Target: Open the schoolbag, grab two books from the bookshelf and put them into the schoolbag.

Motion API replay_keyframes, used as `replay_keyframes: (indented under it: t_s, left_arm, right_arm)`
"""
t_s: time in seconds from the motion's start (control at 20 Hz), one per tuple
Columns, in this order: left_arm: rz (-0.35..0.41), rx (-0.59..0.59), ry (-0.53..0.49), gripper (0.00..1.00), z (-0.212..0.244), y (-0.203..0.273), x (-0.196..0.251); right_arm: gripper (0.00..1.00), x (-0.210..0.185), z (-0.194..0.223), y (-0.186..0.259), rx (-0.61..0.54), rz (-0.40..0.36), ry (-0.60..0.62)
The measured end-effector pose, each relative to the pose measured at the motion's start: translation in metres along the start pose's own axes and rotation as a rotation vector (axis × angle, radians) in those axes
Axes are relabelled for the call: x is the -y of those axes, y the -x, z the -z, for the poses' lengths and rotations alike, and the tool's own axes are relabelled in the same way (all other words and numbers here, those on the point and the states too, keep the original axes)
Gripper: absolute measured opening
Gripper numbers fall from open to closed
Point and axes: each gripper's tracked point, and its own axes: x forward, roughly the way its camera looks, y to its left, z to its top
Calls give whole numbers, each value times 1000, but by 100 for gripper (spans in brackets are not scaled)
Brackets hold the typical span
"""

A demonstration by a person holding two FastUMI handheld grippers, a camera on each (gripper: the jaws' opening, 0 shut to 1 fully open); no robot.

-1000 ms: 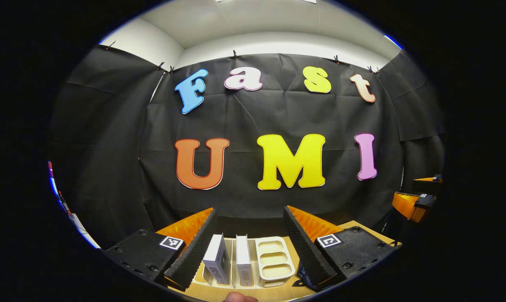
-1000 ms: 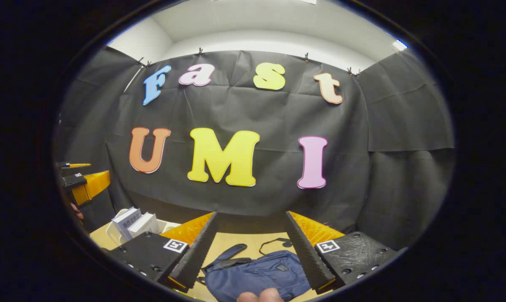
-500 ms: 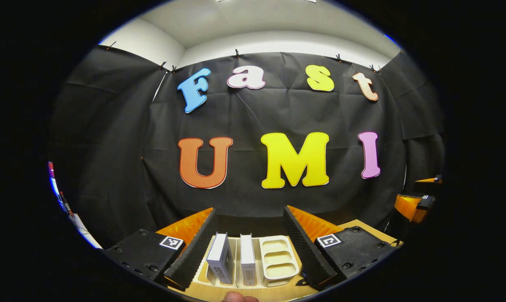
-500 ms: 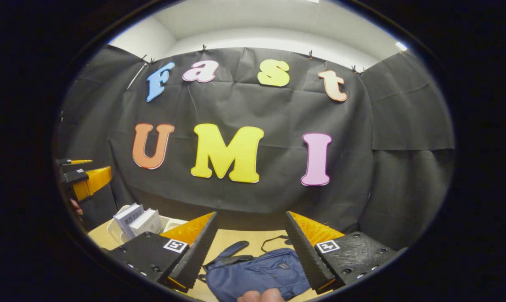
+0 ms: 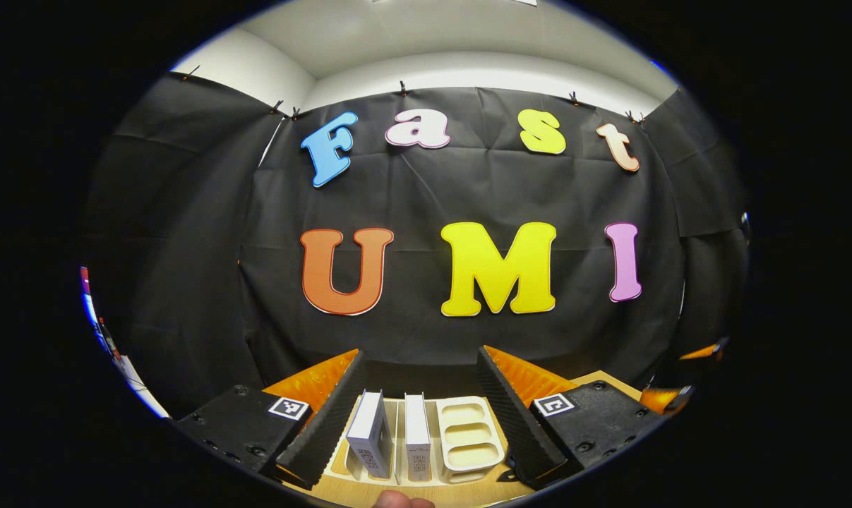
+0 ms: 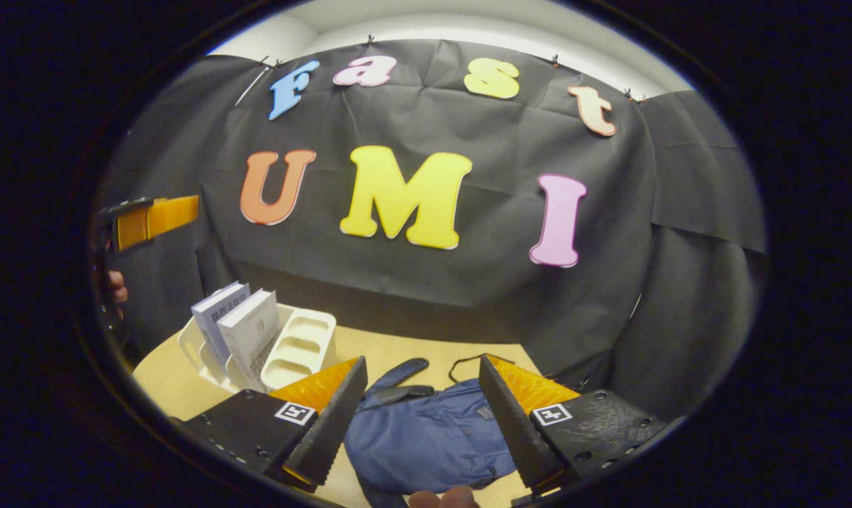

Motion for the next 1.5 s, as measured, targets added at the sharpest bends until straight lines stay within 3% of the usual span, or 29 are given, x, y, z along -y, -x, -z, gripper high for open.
replay_keyframes:
  t_s: [0.3, 0.65, 1.15, 1.4, 1.5]
  left_arm:
    - [-3, -10, 17, 99, 2, 0, 0]
    - [-14, -18, -3, 99, 4, 2, -4]
    - [-57, -31, -16, 99, 6, 7, -20]
    - [-67, -42, -18, 99, 9, 8, -22]
    - [-68, -47, -19, 99, 10, 7, -22]
  right_arm:
    - [96, -28, 113, -14, -316, -87, 56]
    - [96, -35, 225, -13, -603, -88, 149]
    - [96, -40, 285, -23, -723, -120, 290]
    - [99, -34, 298, -32, -742, -94, 324]
    - [96, -31, 301, -36, -745, -78, 332]
